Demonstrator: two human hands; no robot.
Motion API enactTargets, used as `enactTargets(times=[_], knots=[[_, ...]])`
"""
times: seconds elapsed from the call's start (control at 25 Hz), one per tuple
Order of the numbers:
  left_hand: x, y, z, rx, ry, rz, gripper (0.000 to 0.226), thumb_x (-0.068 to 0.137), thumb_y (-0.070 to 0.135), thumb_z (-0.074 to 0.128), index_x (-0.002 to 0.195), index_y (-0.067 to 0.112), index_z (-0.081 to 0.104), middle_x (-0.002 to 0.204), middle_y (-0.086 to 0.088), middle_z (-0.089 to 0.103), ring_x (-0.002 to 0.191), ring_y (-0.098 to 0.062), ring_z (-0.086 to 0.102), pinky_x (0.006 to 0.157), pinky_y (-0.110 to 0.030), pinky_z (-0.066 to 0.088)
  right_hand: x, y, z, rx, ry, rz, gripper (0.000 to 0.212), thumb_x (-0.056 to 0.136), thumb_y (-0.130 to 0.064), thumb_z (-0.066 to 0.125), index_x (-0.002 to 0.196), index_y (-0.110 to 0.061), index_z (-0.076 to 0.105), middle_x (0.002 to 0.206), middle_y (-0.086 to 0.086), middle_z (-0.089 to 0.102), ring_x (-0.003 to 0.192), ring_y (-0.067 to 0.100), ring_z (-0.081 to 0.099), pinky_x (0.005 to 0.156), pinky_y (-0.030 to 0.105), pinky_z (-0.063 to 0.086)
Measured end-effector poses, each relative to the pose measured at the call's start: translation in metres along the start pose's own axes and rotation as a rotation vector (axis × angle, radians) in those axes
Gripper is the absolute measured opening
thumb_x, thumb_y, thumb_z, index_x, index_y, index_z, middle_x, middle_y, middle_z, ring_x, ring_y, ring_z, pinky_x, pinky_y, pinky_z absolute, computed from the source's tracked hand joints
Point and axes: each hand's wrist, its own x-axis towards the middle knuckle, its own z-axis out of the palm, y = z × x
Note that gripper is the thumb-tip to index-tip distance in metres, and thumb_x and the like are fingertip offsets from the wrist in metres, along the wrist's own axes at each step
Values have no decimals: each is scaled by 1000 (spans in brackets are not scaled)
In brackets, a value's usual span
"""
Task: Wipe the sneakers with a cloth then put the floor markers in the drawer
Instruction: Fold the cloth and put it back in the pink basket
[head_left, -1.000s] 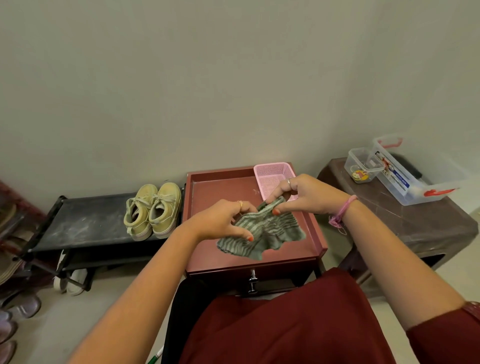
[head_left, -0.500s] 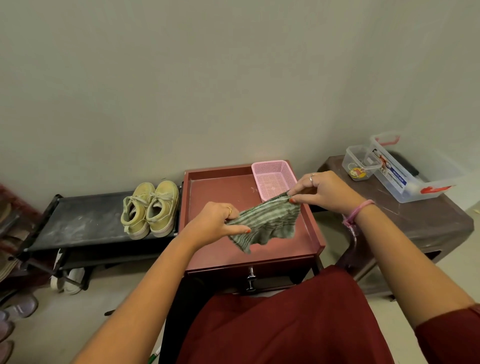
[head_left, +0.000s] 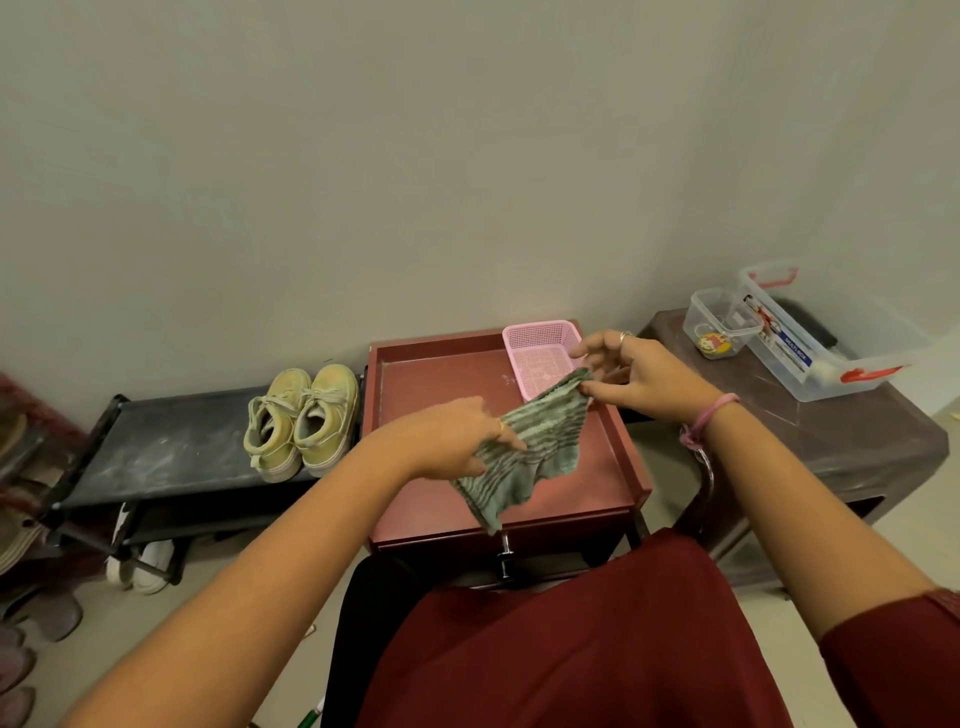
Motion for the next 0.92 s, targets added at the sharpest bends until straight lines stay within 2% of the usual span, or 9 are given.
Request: enactTargets(times=[0.08,0.12,0.2,0.32,0.52,0.6,0.76,0.84,0.92], knots=[[6,-2,-7,-118,-56,-69,56,91,18,62,141,35,44,108,-1,61,60,-6,49,58,-16,42,-4,0,8,9,18,17,24,83,-8,67,100,-25,66,94,-3,66,82,14,65,80,28,54],[8,-4,-10,-239,-57,-115,59,89,19,66,142,33,44,115,1,61,59,-3,52,57,-14,43,-7,-2,13,34,57,31,22,83,-7,66,95,-25,67,93,-6,65,79,11,65,79,29,54],[10,-10,-11,-555,-16,-208,65,84,17,73,143,24,46,130,0,54,77,-9,64,66,-17,55,-12,-10,24,137,171,77,22,81,-4,66,87,-24,68,91,-7,65,70,7,63,74,27,53],[11,-6,-15,-999,90,-262,56,77,2,77,129,10,58,108,-6,65,88,-18,66,74,-24,59,-19,-30,48,214,368,60,22,77,-2,69,84,-23,69,89,-6,65,70,5,64,69,19,51],[17,-5,-22,-1043,86,-277,50,64,-4,80,110,-3,61,101,-15,72,97,-27,69,89,-35,56,-28,-58,98,169,499,-83,21,77,-3,72,97,-11,73,89,2,64,79,6,64,72,12,52],[15,-4,-24,-1051,58,-248,44,68,-8,72,109,-13,57,95,-17,69,90,-24,68,85,-33,57,-26,-59,108,128,552,-95,22,77,-5,73,98,-11,73,88,-1,63,79,5,63,72,12,52],[6,-3,-26,-1329,-5,-235,10,85,-10,51,86,-6,60,86,-12,68,87,-18,65,81,-24,57,-27,-52,114,95,472,-193,23,80,-18,64,100,-12,71,94,-8,61,87,0,58,82,7,43],[4,-1,-24,-1390,52,-274,14,87,-5,51,78,2,59,85,-10,70,86,-17,66,82,-25,57,-30,-42,113,310,332,-181,30,78,-18,66,108,-22,67,107,-7,63,103,5,59,93,17,45],[8,4,-22,-1444,135,-326,10,88,-2,52,83,1,60,90,-14,69,86,-18,67,75,-23,58,-32,-31,112,570,238,-142,42,76,-11,72,115,-23,62,118,2,60,115,16,56,100,29,44]])
